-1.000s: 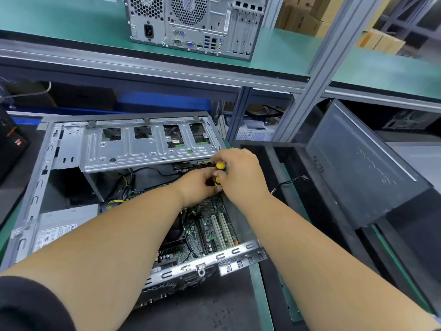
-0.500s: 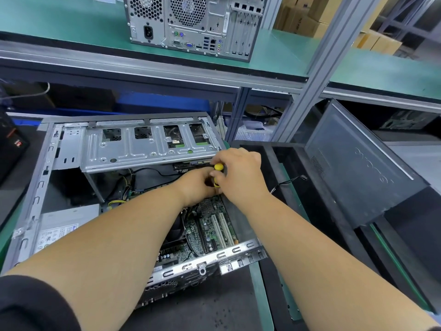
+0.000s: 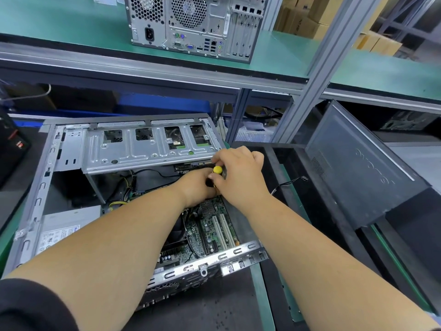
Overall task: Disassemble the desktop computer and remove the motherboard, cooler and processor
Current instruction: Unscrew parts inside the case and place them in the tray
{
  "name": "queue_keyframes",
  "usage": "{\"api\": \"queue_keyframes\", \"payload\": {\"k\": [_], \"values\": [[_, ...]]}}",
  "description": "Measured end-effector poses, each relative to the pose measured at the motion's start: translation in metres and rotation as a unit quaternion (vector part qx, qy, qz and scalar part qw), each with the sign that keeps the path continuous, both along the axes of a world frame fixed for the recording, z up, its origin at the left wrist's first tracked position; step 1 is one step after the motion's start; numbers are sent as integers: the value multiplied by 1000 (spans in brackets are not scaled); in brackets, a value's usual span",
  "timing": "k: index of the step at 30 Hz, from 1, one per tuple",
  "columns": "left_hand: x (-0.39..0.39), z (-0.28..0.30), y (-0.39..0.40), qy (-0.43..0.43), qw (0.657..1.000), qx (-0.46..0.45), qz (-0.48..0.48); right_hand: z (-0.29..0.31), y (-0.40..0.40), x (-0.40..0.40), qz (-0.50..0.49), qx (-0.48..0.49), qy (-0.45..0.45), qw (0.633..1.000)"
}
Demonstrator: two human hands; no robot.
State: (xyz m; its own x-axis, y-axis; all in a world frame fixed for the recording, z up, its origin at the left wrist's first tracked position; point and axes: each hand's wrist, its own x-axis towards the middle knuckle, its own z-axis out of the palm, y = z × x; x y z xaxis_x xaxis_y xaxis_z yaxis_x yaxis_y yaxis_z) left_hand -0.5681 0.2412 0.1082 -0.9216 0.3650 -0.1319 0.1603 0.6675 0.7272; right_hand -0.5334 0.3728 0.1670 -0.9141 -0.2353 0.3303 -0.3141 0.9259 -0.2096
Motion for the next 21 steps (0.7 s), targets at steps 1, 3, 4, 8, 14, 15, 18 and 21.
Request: {"api": "queue_keyframes", "payload": {"k": [1,3,4,8,14,15,18,21], "values": [[0,0,-1,1,1000,4,4,0,1,0,2,-3,-1,1000],[0,0,-2,-4,1000,22,10,0,2,1,2,-10,-8,1000],[1,0,-2,-8,999,31,12,1,2,1,3,-17,-15,1000],[3,0,0,-17,999,47,11,3,-1,2,26,-44,-53,997],[2,2,1,17,999,-26,-9,3,1,1,9,-29,-27,999],[1,2,1,11,1000,-15,-4,3,1,0,0,-34,-25,999],[2,2,0,-5,1000,12,6,2,1,-1,-10,-39,-21,999],[3,1,0,-5,1000,4,-3,0,2,0,-12,-35,-18,999]]}}
